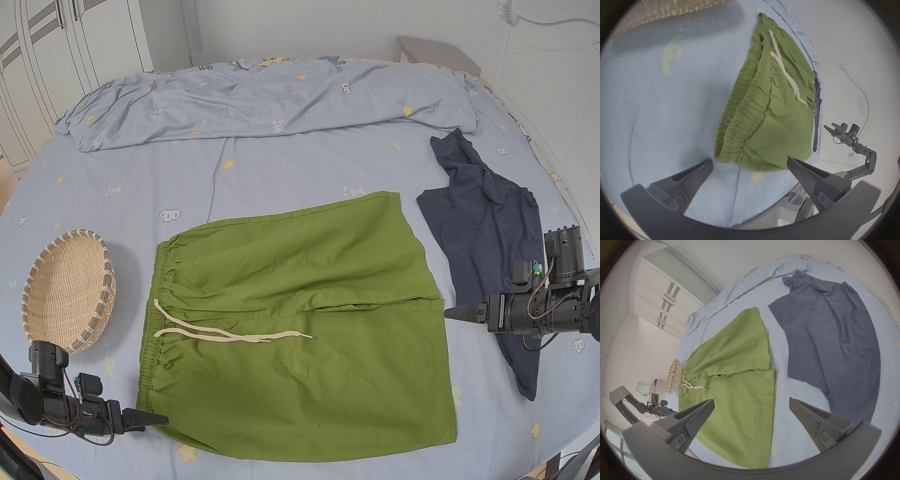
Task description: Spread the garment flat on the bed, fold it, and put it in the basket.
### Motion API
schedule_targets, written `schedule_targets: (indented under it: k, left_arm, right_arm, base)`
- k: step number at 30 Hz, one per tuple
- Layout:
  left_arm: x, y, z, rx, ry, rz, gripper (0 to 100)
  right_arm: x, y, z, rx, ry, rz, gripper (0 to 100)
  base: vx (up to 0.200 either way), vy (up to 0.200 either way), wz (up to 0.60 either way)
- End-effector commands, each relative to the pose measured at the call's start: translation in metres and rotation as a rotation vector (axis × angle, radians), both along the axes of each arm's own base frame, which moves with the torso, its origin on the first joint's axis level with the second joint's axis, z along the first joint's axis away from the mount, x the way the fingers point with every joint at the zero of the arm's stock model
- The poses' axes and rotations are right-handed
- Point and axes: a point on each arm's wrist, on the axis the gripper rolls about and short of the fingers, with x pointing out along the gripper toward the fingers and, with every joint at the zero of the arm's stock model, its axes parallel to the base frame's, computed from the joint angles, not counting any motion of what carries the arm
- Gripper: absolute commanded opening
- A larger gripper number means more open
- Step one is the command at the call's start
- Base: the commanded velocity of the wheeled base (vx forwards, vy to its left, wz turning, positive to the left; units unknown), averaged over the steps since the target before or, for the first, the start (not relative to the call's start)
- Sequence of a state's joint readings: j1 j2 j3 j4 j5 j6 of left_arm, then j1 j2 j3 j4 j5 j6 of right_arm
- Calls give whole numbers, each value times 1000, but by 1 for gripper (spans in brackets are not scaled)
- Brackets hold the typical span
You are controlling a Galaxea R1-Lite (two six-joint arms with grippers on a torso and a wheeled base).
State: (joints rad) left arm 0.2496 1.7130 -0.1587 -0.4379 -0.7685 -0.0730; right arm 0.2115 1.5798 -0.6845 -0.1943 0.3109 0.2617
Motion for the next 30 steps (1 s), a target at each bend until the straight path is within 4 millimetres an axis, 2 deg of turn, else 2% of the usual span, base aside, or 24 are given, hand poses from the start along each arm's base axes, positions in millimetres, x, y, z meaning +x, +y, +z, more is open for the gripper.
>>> schedule_targets:
  k: [1,10,11,21,23,25,26,27,28,29,30]
  left_arm:
    - [6,1,-2,-9,1,-4,100]
    - [20,4,-10,-2,-42,-1,100]
    - [20,4,-9,-1,-47,-3,0]
    - [18,5,-7,-10,-76,1,0]
    - [9,4,-5,-7,-81,11,0]
    - [-2,5,-5,-2,-83,23,0]
    - [-2,5,-5,-2,-83,23,0]
    - [-6,7,-6,11,-94,33,0]
    - [-7,8,-7,14,-96,35,0]
    - [-9,13,-8,32,-114,51,0]
    - [-9,13,-8,32,-114,51,0]
  right_arm:
    - [0,1,-2,-1,6,5,100]
    - [3,2,-6,-2,9,4,100]
    - [3,2,-7,-3,11,4,100]
    - [4,2,-9,-3,12,4,100]
    - [2,2,-11,-4,21,5,100]
    - [-7,1,-18,-10,56,12,100]
    - [-8,1,-19,-12,60,14,100]
    - [-20,5,-30,-25,101,40,100]
    - [-22,5,-32,-27,107,43,100]
    - [-32,7,-40,-37,144,61,100]
    - [-32,7,-40,-37,144,61,100]
  base:
    - [0,0,0]
    - [0,0,0]
    - [0,0,0]
    - [0,0,0]
    - [0,0,0]
    - [0,0,0]
    - [0,0,0]
    - [0,0,0]
    - [0,0,0]
    - [0,0,0]
    - [0,0,0]
